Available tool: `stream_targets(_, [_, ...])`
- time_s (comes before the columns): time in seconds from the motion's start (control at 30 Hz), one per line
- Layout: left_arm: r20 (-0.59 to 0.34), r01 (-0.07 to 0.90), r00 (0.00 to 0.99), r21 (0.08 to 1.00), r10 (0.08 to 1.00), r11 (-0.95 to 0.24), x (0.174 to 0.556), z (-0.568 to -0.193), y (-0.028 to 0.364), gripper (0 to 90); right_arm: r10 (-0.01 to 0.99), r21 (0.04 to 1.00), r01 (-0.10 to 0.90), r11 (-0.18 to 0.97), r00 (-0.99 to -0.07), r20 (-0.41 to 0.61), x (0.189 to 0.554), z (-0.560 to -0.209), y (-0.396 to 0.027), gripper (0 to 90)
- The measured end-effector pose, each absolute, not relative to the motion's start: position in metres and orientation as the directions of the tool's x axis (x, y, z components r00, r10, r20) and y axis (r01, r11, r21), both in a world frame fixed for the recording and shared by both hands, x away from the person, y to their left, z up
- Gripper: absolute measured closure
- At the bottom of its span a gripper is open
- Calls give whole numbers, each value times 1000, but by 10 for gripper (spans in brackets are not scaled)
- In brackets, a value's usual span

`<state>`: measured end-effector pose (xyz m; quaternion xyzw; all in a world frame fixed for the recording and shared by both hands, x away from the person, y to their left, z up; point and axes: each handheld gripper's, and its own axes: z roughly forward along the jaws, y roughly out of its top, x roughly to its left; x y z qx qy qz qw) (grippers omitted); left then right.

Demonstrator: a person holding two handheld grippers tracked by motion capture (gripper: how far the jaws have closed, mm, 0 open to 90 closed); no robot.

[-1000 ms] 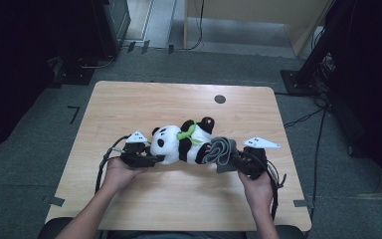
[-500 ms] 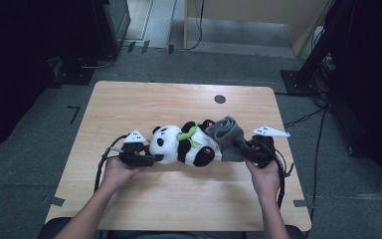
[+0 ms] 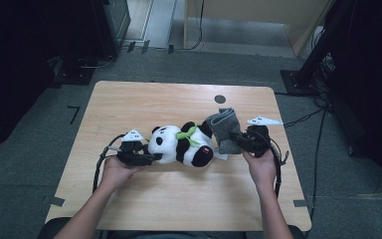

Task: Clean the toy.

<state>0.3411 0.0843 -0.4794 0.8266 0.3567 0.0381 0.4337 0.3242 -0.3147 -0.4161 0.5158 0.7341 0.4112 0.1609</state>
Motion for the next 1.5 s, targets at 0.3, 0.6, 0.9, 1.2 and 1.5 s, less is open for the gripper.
stream_targets(0.3, [-242, 553, 743, 747, 623, -369, 341, -480, 84, 437, 853, 783, 596, 178, -491, 179, 322, -414, -291, 803])
stream_targets(0.6, [-246, 554, 740, 750, 625, -361, 340, -481, 85, 438, 862, 783, 594, 182, -480, 164, 323, -413, -298, 803])
stream_targets(0.9, [-245, 556, 722, 763, 647, -331, 340, -477, 87, 456, 903, 769, 632, 93, -379, 201, 321, -425, -349, 802])
stream_targets(1.2, [-256, 572, 701, 760, 665, -309, 342, -478, 93, 486, 914, 734, 677, 53, -328, 237, 331, -447, -365, 797])
stream_targets(1.5, [-248, 567, 704, 761, 665, -315, 342, -479, 94, 462, 935, 673, 738, 53, -273, 226, 348, -476, -372, 788])
